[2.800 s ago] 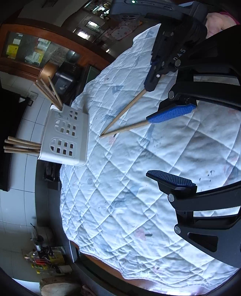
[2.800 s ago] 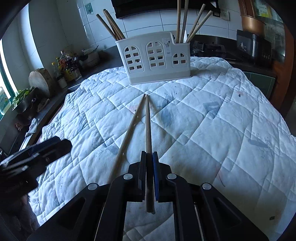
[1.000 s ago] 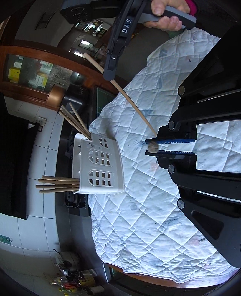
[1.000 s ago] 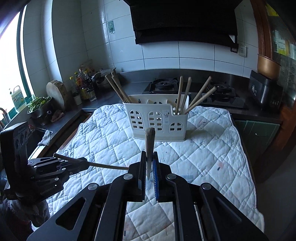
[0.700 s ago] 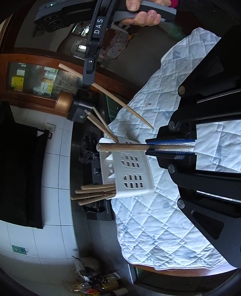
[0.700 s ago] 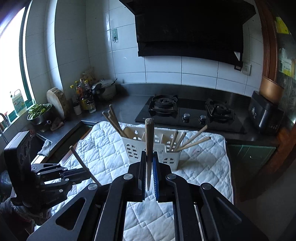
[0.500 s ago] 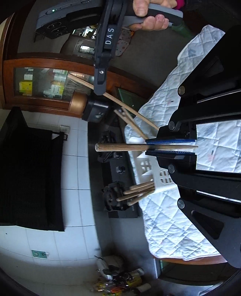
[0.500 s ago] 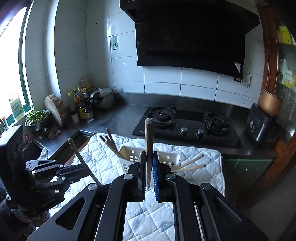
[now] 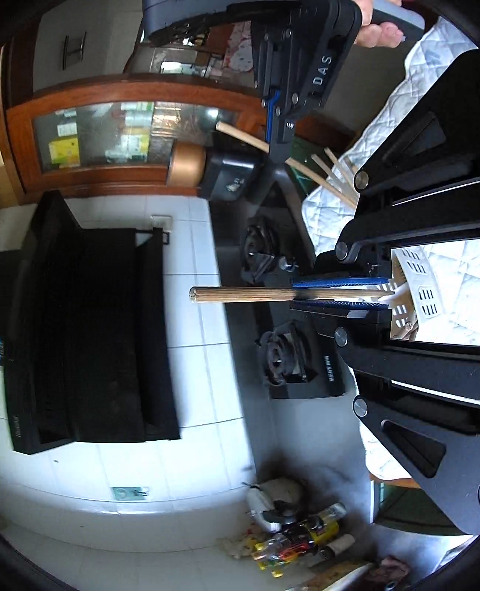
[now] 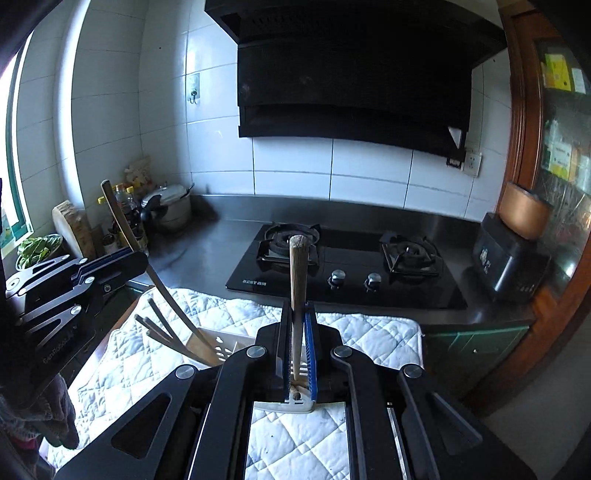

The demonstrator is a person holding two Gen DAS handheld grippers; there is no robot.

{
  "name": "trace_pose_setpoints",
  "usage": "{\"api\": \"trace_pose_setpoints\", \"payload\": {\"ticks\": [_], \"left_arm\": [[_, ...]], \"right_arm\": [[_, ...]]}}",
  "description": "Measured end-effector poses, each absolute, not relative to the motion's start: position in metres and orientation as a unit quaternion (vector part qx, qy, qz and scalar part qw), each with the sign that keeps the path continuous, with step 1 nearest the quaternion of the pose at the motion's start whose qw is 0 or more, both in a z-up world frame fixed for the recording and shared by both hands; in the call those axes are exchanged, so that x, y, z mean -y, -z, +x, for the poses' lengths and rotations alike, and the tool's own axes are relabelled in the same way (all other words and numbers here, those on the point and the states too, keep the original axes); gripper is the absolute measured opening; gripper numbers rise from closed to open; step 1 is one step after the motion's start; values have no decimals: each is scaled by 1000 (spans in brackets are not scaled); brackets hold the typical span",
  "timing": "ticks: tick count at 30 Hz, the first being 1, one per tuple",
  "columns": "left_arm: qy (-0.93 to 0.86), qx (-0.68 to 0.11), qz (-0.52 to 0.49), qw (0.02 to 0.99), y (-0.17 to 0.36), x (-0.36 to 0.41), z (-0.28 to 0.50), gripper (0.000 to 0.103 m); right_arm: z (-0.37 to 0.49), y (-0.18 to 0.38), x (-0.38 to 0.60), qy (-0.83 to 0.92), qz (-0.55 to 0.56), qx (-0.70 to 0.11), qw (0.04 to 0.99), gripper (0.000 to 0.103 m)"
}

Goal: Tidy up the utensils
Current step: 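Lift the left tool's chopstick over the caddy while the right tool carries its own, then open the left tool over the caddy while the right tool releases its chopstick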

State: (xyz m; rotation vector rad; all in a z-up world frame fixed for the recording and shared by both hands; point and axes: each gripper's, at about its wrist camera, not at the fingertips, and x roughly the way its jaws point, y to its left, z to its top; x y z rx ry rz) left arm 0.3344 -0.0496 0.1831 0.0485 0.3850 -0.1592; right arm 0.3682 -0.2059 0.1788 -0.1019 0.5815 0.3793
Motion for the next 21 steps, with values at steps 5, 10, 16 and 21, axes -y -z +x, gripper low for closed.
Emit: {"api": "trace_pose_setpoints", "payload": {"ticks": [5,10,16,21], "left_arm": [[72,-223,14,972,-162,41,353,5],[70,-243,19,967,-146,38,362,5],[75,-252,24,964,-135,36,366,6],[74,-255,25,964,-134,38,365,7]], "right_arm": [[384,-158,208,-189,-40,-306,932,7],[395,-139,205,-190,-36,-327,925,7],[400,-120,199,-188,-43,-345,919,7],[401,-112,198,-185,-44,-349,918,8]]}}
